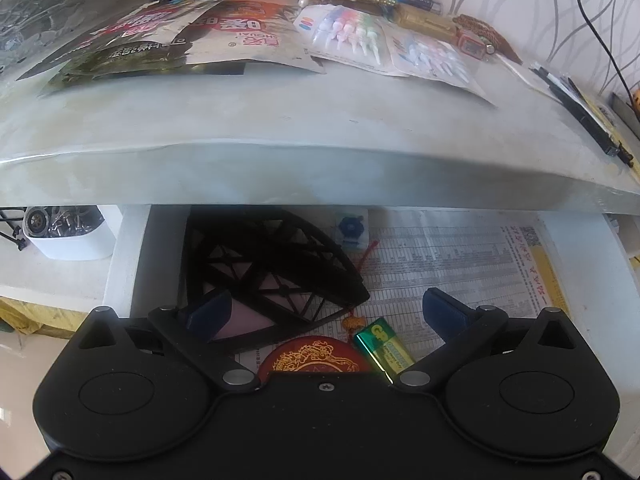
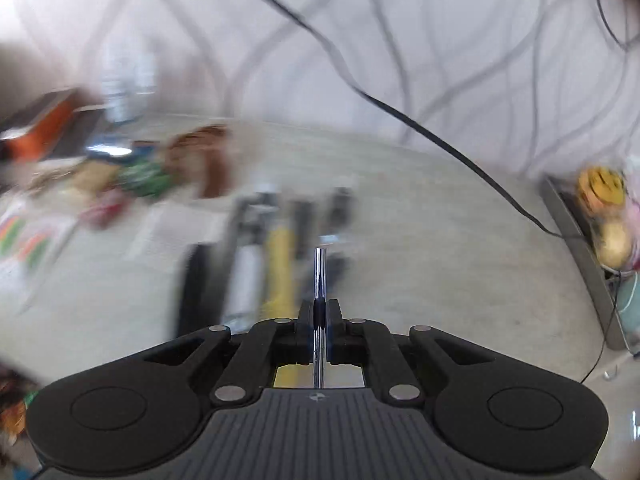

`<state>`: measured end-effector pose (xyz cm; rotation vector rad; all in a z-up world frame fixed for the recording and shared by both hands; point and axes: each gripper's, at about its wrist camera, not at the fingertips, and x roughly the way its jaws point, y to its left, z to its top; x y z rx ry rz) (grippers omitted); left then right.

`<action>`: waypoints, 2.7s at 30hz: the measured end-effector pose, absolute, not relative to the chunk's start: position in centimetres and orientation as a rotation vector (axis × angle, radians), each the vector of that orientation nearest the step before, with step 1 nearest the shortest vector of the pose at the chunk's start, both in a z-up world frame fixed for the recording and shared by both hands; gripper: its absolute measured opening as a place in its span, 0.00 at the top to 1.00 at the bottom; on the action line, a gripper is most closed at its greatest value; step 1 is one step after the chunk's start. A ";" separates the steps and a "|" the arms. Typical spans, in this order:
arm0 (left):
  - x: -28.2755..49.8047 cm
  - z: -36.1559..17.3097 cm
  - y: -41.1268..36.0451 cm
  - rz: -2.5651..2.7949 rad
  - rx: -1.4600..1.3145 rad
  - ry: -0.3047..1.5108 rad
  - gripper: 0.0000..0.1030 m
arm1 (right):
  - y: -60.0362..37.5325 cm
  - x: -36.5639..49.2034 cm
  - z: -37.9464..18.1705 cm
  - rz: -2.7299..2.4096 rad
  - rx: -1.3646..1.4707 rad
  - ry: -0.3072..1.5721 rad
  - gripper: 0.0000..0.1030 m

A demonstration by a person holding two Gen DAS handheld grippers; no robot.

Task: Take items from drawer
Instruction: 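Lift the metal rod onto the countertop and open the right gripper, then lower the left gripper into the drawer and grasp the metal key ring, then lift the key ring onto the countertop and open the left gripper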

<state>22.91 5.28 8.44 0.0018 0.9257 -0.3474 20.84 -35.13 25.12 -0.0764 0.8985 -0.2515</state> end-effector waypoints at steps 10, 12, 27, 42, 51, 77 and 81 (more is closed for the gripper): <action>22.9 8.2 5.1 -0.328 0.021 0.925 0.00 | -40.5 23.8 21.0 -0.304 0.127 0.906 0.81; 22.9 8.2 5.1 -0.326 0.026 0.925 0.00 | -40.5 22.0 21.5 -0.279 0.147 0.874 0.67; 23.3 7.0 2.4 -0.636 0.065 1.030 0.00 | -29.7 3.3 25.3 0.634 0.352 0.735 0.24; 16.7 6.7 -6.8 -1.233 0.911 0.802 0.43 | -31.4 7.7 13.0 0.560 0.567 0.517 0.22; 18.0 5.8 -7.5 -1.395 0.934 0.913 0.87 | -32.8 8.2 11.0 0.511 0.630 0.464 0.22; 22.4 13.5 -0.1 -1.056 0.246 0.991 0.97 | -41.0 3.7 12.1 0.330 0.703 0.410 0.21; 21.5 18.5 0.3 -1.076 0.173 0.905 0.97 | -46.5 -0.8 16.9 0.078 0.601 0.352 0.21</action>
